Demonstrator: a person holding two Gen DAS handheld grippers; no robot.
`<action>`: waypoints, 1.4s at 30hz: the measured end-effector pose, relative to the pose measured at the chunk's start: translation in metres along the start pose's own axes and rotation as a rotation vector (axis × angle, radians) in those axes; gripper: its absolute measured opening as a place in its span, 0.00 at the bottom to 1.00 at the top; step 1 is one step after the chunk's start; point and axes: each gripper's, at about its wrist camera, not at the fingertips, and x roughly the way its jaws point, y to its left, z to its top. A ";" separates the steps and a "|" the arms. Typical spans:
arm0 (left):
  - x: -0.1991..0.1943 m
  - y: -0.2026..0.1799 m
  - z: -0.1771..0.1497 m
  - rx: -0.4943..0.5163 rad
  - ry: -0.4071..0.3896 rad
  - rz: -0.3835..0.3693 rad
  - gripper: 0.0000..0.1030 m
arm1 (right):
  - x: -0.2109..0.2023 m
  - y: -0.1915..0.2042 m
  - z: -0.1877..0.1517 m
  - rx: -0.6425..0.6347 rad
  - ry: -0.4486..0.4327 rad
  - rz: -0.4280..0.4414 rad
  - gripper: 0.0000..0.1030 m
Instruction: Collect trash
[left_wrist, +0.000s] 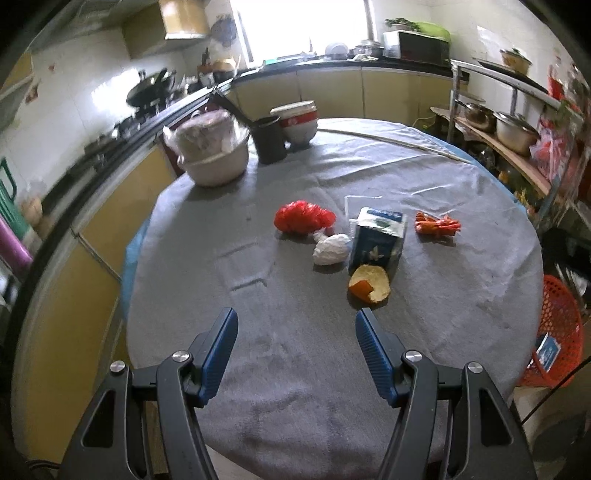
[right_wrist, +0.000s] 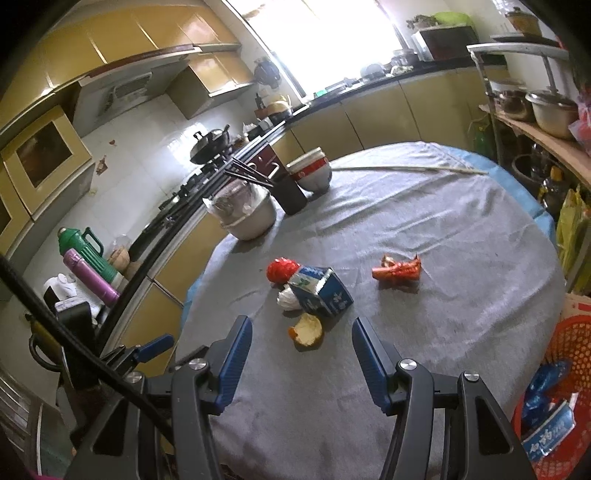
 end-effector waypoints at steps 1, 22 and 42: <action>0.003 0.005 0.000 -0.015 0.010 -0.006 0.65 | 0.003 -0.002 -0.001 0.006 0.011 0.000 0.59; 0.112 0.093 0.061 -0.220 0.187 -0.141 0.65 | 0.130 0.002 0.050 -0.154 0.156 0.068 0.60; 0.235 0.065 0.137 -0.369 0.339 -0.351 0.49 | 0.168 0.035 0.029 -0.432 0.215 0.035 0.64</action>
